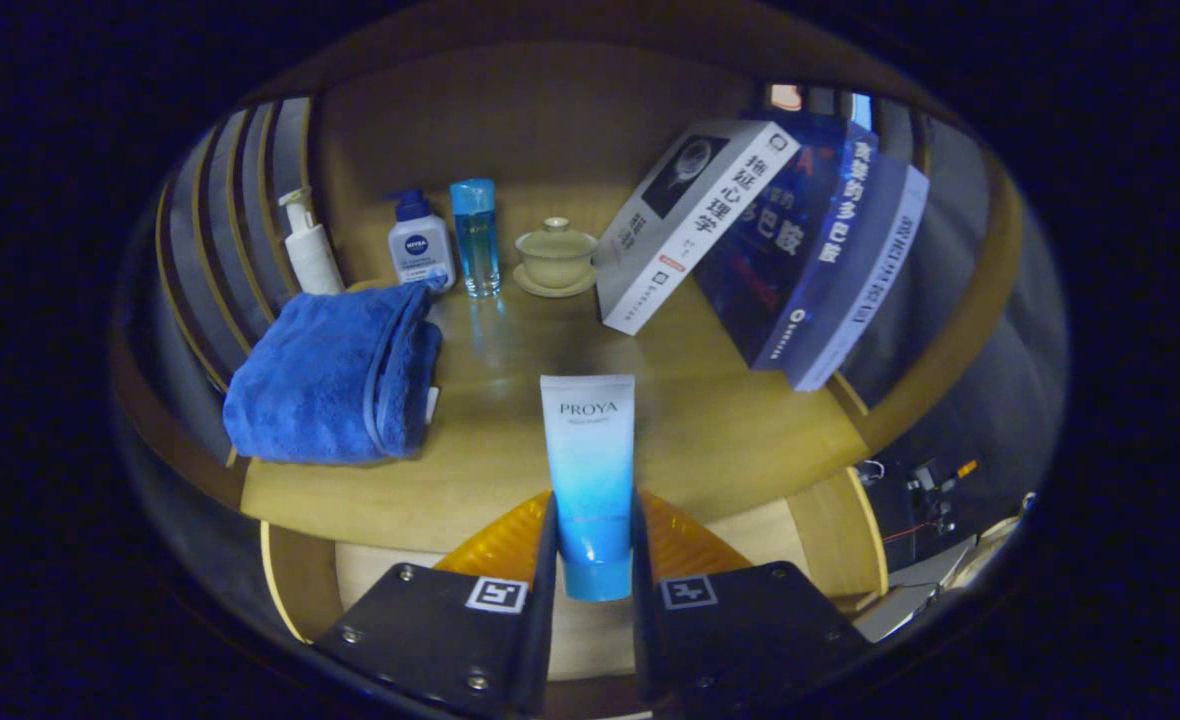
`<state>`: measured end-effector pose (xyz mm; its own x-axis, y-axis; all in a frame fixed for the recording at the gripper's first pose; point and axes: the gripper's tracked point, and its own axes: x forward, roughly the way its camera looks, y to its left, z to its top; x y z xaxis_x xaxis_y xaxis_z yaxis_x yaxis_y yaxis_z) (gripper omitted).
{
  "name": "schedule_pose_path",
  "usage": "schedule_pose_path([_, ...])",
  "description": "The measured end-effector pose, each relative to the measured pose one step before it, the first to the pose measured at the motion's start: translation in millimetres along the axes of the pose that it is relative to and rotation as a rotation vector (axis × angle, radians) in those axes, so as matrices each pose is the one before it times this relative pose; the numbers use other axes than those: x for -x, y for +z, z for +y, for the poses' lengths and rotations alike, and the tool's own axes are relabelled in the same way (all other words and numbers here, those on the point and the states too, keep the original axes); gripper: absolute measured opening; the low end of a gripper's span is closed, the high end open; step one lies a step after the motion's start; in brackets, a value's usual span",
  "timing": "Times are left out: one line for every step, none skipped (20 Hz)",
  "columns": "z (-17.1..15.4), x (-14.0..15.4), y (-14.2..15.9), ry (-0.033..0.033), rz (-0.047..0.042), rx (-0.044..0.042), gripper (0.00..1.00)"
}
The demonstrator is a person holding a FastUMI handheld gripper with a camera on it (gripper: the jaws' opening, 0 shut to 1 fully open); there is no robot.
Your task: Pull open the drawer, take out the items inside it, and place them on the countertop above the cabinet.
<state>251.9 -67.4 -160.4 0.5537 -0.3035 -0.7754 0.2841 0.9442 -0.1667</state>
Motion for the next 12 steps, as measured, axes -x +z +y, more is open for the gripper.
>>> schedule_pose_path([0.50, -5.80, 2.49, 0.00531, -0.00137, 0.00365, 0.34])
schedule_pose_path([1.66, -5.36, 1.90, 0.00902, 0.00247, 0.00195, 0.34])
schedule_pose_path([1.27, -5.81, -0.33, 0.00839, 0.00631, 0.00514, 0.34])
schedule_pose_path([0.95, -4.49, 0.73, 0.00449, 0.00601, 0.00931, 0.34])
schedule_pose_path([0.79, -2.70, 2.14, 0.00381, -0.00648, 0.00661, 0.34])
schedule_pose_path([1.87, -2.99, 3.62, 0.00815, -0.01402, 0.00179, 0.34])
schedule_pose_path([2.77, -2.96, 2.34, 0.00726, -0.01223, -0.00222, 0.34])
schedule_pose_path([0.84, -2.35, 2.85, 0.00400, -0.00797, -0.00388, 0.34])
schedule_pose_path([0.79, -2.50, -0.44, -0.00195, -0.00454, -0.00034, 0.34])
schedule_pose_path([-0.32, -1.45, -1.45, -0.00837, 0.00451, 0.00563, 0.34])
schedule_pose_path([0.06, -2.33, -4.35, -0.00909, 0.01183, 0.01329, 0.37])
schedule_pose_path([0.29, -0.19, 4.11, -0.00238, -0.02054, 0.00657, 0.40])
